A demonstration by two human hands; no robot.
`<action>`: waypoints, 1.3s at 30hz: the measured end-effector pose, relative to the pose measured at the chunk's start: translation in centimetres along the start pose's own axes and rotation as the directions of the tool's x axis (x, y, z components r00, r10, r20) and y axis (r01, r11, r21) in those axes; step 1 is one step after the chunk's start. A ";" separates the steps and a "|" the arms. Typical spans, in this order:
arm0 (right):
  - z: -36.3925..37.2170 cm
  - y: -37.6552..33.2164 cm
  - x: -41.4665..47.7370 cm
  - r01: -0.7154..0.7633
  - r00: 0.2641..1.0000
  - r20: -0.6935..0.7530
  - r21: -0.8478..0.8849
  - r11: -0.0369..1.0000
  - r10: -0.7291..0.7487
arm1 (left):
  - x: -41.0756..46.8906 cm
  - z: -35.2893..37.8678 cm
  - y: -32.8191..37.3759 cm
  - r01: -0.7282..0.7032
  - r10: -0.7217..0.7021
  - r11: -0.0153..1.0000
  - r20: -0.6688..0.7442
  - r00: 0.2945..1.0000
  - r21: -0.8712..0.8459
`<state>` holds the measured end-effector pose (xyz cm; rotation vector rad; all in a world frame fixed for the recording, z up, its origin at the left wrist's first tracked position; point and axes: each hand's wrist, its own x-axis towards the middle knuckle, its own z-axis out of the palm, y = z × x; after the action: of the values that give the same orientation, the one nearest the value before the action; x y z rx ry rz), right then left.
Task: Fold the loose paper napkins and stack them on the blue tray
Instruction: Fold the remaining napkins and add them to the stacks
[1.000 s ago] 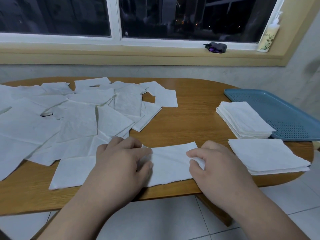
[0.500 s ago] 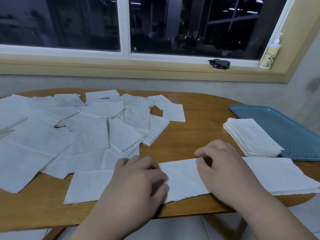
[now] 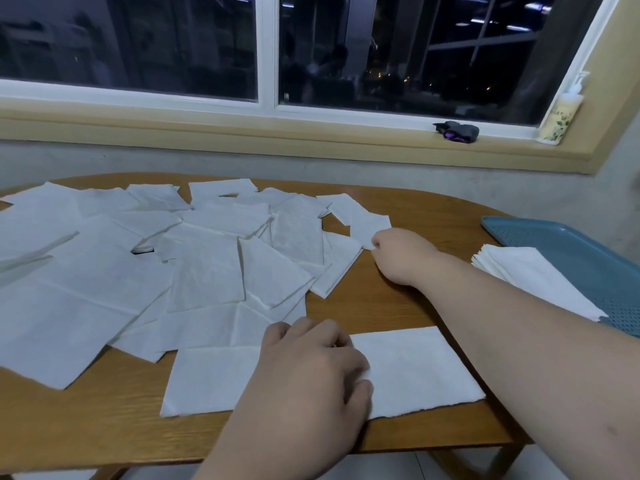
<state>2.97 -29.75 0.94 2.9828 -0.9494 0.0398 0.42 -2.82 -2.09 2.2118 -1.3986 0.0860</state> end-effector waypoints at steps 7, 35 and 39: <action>0.4 1.7 -3.6 -0.065 0.991 -0.124 -0.099 0.993 0.053 | -0.1 -0.2 0.2 0.006 -0.006 1.000 -0.007 1.000 0.008; -2.2 1.7 -20.8 -0.038 0.970 0.021 0.997 0.067 0.242 | -0.5 -3.0 2.0 0.180 -0.287 0.780 -0.086 0.954 -0.599; -1.9 2.4 -20.9 0.020 0.973 -0.126 0.884 0.466 0.196 | -0.3 -2.7 1.8 0.262 -0.301 0.813 0.010 0.954 -0.519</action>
<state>-15.47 -19.59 2.25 3.6454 -1.3740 1.2249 -0.67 -1.89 0.86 1.9026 -0.8982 -0.2830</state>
